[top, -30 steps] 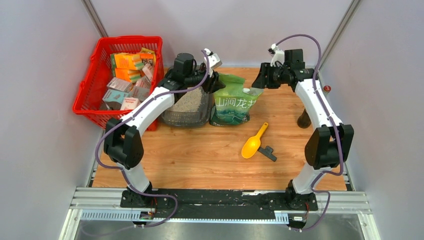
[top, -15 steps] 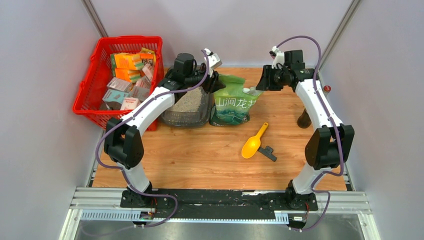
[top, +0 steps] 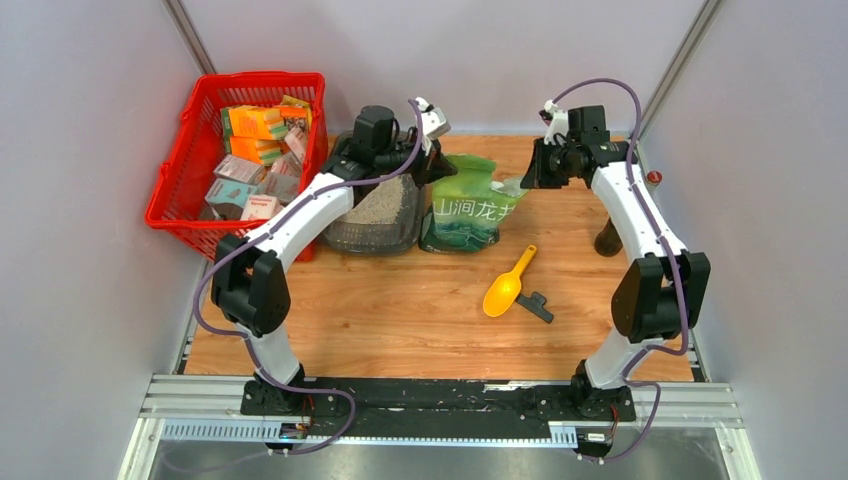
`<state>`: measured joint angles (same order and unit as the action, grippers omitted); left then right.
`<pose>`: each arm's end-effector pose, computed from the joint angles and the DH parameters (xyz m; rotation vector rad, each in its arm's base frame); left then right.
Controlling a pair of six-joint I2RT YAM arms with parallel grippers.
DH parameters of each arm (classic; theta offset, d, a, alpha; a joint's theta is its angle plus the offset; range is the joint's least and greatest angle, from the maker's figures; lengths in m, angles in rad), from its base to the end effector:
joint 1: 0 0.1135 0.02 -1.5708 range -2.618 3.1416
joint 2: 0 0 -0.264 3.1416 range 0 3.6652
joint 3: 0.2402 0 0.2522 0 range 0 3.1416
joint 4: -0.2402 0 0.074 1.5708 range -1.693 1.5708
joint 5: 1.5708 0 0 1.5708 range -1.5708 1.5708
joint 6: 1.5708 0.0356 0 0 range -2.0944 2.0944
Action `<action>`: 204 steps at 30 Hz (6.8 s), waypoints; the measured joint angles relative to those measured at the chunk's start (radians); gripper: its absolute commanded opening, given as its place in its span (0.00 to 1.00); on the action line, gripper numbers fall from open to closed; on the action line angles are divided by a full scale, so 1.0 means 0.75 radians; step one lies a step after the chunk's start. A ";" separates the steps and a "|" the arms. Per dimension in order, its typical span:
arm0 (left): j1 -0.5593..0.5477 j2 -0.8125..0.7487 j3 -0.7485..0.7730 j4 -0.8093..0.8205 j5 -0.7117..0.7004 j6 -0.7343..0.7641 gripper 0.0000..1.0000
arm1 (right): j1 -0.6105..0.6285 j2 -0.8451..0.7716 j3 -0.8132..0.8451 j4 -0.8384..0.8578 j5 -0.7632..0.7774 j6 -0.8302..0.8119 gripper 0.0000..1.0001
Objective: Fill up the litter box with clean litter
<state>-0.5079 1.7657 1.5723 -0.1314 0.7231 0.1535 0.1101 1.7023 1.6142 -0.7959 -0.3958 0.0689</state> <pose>0.3542 -0.2241 0.3522 1.0749 1.5848 -0.9219 0.3679 0.0545 0.3308 -0.2248 2.4317 0.5643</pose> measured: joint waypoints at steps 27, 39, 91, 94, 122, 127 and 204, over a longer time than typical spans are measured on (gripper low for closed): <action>-0.054 -0.395 -0.362 -0.069 0.015 -0.212 0.00 | -0.113 -0.650 -0.447 -0.014 -0.331 -0.199 0.73; -0.056 -0.430 -0.362 -0.160 -0.011 -0.125 0.00 | -0.134 -0.808 -0.847 0.278 -0.642 -0.642 0.66; 0.083 -0.423 0.077 -0.312 -0.036 0.052 0.40 | 0.045 -0.535 -0.794 0.528 -0.775 -0.784 0.02; 0.126 -0.342 0.181 -0.237 -0.044 0.053 0.34 | 0.045 -0.524 -0.794 0.550 -0.774 -0.765 0.02; -0.105 0.516 0.293 0.164 0.310 -0.304 0.09 | 0.024 -0.366 -0.625 0.477 -0.753 -0.736 0.18; -0.095 0.516 0.233 0.184 0.320 -0.359 0.08 | 0.005 -0.359 -0.615 0.436 -0.747 -0.777 0.29; 0.149 0.287 0.441 -0.791 0.310 0.076 0.35 | -0.007 -0.045 -0.689 1.114 -1.302 -0.114 0.34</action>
<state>-0.3962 1.9812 1.9030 -0.7246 0.9554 0.2108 0.1051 1.6688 1.0973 0.0395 -1.3720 -0.0170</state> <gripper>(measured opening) 0.232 0.355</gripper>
